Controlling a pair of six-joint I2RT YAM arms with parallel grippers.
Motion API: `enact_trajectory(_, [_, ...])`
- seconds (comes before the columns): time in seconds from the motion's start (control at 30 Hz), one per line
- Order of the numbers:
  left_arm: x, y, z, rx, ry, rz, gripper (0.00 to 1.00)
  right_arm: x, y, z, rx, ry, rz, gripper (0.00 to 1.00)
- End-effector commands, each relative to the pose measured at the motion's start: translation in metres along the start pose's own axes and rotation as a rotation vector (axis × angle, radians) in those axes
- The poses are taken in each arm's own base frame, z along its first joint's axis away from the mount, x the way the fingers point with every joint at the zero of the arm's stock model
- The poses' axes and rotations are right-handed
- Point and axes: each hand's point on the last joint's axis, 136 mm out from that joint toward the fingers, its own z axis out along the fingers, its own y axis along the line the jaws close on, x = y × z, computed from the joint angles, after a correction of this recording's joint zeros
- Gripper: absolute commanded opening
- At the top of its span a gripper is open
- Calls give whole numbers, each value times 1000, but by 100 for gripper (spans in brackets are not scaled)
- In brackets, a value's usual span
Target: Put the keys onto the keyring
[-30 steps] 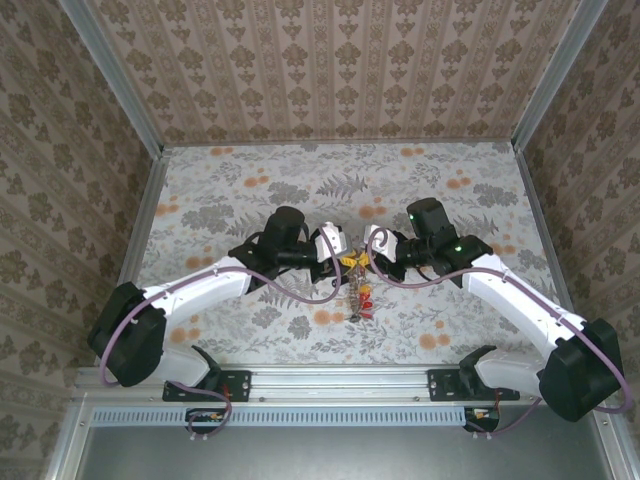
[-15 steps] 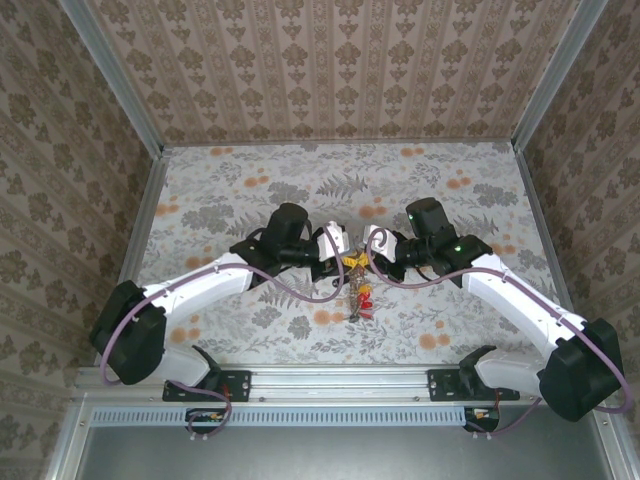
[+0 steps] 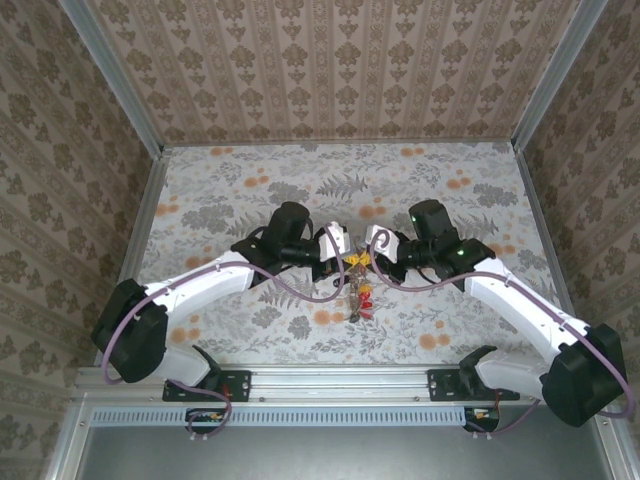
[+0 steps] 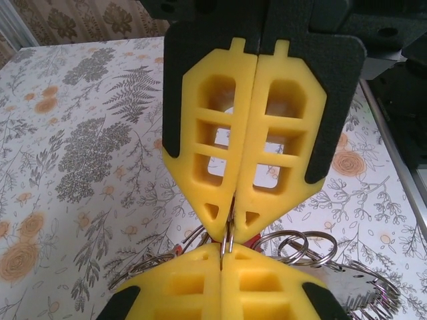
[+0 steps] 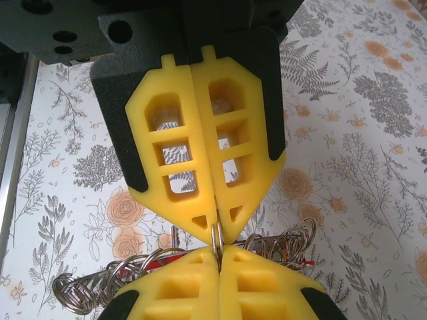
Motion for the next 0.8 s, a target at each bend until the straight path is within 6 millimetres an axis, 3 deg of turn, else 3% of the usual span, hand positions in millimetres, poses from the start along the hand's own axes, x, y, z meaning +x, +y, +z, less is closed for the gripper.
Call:
enact_trajectory(0.0, [-14, 1, 1, 10, -53, 17, 0, -26, 0, -8, 22, -117, -52, 3])
enact_trajectory(0.27, [-30, 1, -10, 13, -177, -8, 0, -6, -1, -2, 18, -89, -1, 17])
enact_trajectory(0.77, [-37, 0, -19, 24, -244, -21, 0, 4, -5, 3, 4, -91, 48, 18])
